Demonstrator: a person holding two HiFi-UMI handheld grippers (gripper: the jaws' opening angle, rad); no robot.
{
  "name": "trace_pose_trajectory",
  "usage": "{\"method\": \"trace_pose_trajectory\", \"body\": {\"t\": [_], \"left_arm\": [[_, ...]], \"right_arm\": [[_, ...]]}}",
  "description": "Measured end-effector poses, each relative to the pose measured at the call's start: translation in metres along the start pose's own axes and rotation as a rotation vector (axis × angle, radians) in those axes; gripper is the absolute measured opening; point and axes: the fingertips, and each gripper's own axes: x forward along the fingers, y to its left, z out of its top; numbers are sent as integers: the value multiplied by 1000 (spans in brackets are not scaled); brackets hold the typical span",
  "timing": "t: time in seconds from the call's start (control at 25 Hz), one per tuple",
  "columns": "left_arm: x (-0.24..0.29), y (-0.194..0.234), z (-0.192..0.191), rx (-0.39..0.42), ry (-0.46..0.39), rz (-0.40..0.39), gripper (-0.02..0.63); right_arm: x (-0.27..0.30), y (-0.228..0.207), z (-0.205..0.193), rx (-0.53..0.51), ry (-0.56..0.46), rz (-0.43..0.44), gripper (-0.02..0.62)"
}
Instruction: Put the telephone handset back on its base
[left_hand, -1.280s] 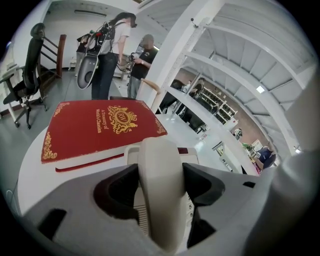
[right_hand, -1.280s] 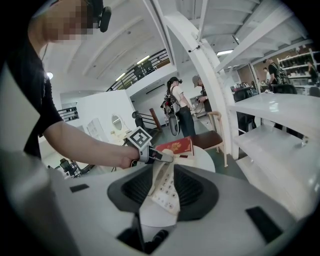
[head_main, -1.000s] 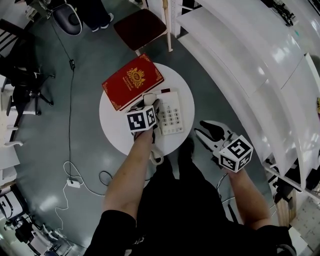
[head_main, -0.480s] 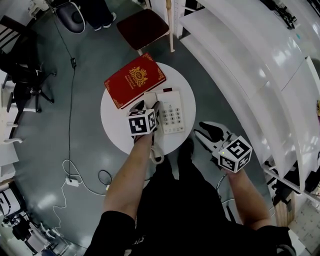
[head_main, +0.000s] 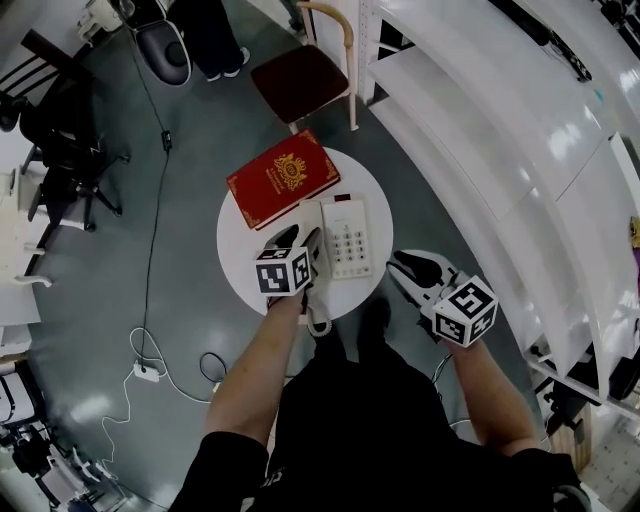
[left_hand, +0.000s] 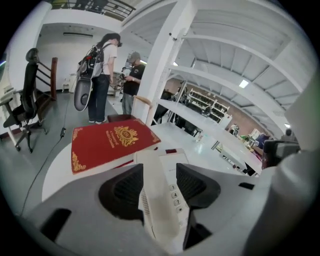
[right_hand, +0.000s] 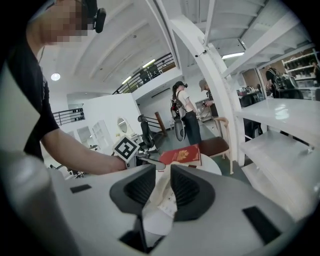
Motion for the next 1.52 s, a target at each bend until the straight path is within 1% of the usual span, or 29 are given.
{"method": "trace_pose_trajectory", "body": {"t": [0.08, 0.16, 0.28, 0.36, 0.44, 0.52, 0.64, 0.72, 0.8, 0.84, 0.92, 1.04, 1.16, 1.32, 1.44, 1.52], "left_arm": [[-16, -9, 18, 69, -34, -17, 199], [-35, -15, 37, 128, -74, -15, 184], [-62, -19, 63, 193, -130, 7, 170], [-79, -22, 75, 234, -150, 25, 176], [-96, -28, 86, 259, -183, 31, 176], [-117, -36, 99, 278, -241, 27, 168], [-151, -48, 119, 315, -340, 23, 130], [-174, -58, 130, 318, -404, -9, 103], [-196, -68, 140, 315, -464, -70, 47], [-205, -72, 144, 322, -486, -94, 43], [-220, -73, 152, 353, -515, -114, 23], [-244, -63, 165, 384, -554, -126, 2], [-270, -45, 176, 357, -592, -160, 3], [-306, -9, 182, 343, -600, -207, 5], [-330, 14, 189, 359, -607, -257, 5], [-341, 30, 193, 379, -597, -270, 5]], "right_arm": [[-4, 5, 18, -15, -32, 11, 97], [-8, 11, 36, -42, -57, 21, 95], [-14, 20, 59, -95, -90, 48, 101], [-20, 23, 76, -105, -122, 74, 114], [-27, 25, 94, -105, -159, 100, 112], [-31, 27, 113, -127, -194, 121, 88], [-39, 34, 142, -171, -251, 144, 11], [-44, 40, 161, -176, -291, 149, 6], [-50, 46, 177, -164, -323, 145, 6], [-53, 50, 183, -164, -331, 140, 6], [-54, 57, 191, -180, -333, 128, 6], [-51, 70, 202, -217, -339, 94, 5], [-41, 90, 219, -245, -367, 32, 5], [-18, 133, 245, -255, -443, -34, 5], [2, 166, 262, -257, -505, -57, 3], [16, 186, 269, -275, -514, -67, 3]]}}
